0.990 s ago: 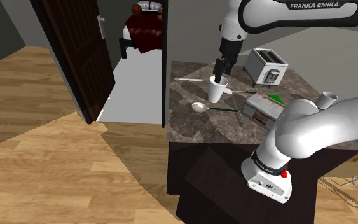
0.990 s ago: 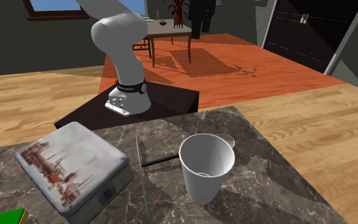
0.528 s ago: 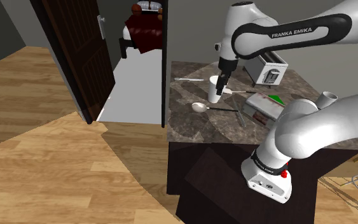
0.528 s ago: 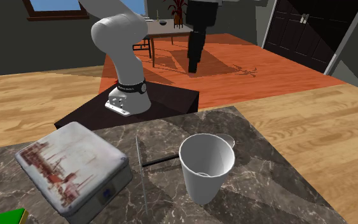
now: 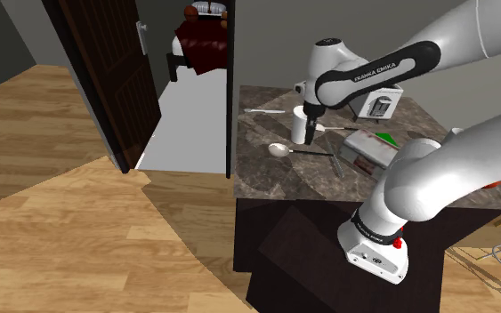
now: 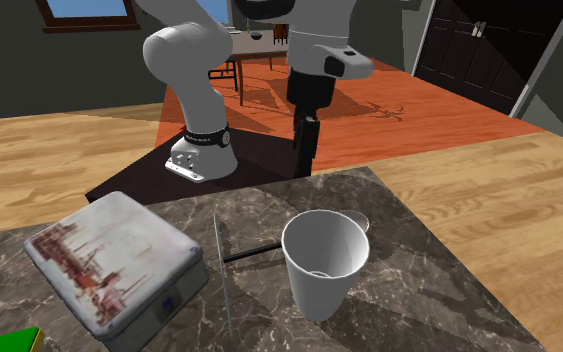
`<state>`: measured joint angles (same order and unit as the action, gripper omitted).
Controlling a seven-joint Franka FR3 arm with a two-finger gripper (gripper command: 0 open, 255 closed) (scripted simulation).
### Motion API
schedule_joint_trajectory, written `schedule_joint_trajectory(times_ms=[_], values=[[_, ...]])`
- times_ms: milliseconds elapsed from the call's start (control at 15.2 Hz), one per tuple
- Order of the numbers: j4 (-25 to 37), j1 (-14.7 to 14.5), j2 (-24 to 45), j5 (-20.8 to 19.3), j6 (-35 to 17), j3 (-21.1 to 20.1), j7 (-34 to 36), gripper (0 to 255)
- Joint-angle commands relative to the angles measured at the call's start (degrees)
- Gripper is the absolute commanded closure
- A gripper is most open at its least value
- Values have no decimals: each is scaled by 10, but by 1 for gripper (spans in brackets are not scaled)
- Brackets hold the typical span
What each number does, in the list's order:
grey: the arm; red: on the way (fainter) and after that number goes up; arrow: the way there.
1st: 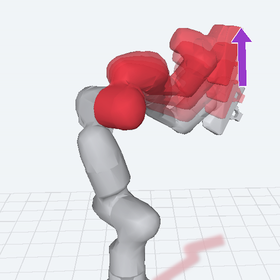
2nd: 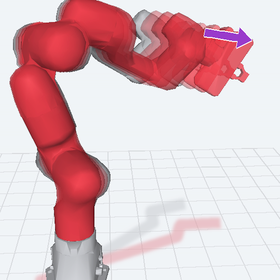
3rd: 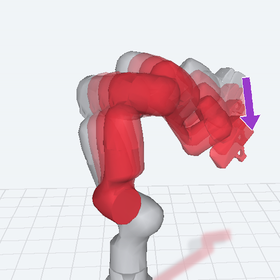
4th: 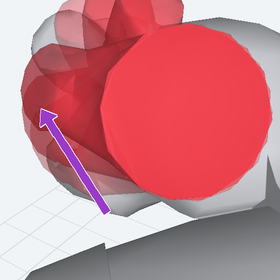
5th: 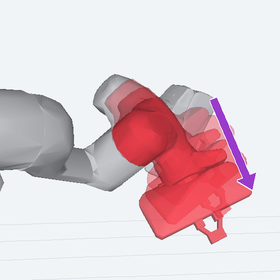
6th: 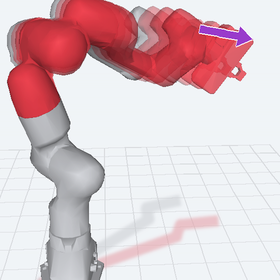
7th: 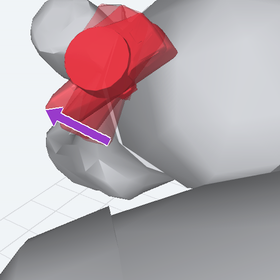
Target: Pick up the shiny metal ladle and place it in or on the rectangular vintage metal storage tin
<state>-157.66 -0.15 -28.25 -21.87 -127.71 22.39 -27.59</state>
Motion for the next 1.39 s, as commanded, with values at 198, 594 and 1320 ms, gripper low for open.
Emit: schedule_joint_trajectory(times_ms=[198,594,1320], values=[[1,-3,124,-37,-133,54,-85,0],[25,-11,267,-25,-261,91,-180,0],[26,-5,342,11,-333,88,-205,0]])
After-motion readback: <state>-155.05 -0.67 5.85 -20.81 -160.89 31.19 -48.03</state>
